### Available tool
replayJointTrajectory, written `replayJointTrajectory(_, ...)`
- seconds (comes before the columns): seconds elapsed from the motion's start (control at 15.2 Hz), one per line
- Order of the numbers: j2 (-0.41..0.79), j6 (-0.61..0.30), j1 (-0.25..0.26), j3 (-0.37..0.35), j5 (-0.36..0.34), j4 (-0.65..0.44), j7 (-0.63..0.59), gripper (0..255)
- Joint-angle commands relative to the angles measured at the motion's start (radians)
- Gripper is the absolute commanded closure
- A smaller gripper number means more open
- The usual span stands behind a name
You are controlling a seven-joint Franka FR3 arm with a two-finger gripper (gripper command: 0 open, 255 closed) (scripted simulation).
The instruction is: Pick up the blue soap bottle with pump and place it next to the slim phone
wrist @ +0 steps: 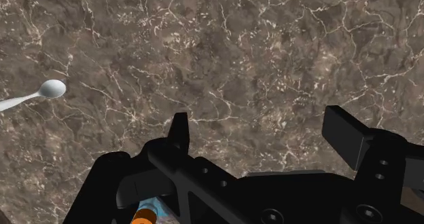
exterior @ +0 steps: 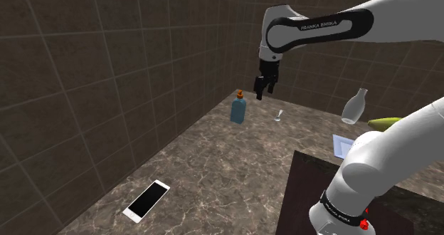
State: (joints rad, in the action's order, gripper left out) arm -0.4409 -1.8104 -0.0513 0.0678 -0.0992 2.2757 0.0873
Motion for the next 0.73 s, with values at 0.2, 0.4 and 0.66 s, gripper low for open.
replayJointTrajectory(0.2, 0.214, -0.057, -0.009, 0.054, 0.009, -0.133, 0.099, 0)
replayJointTrajectory(0.4, 0.340, -0.069, -0.017, 0.078, 0.026, -0.230, 0.159, 0)
replayJointTrajectory(0.66, 0.511, -0.066, -0.034, 0.099, 0.057, -0.381, 0.237, 0)
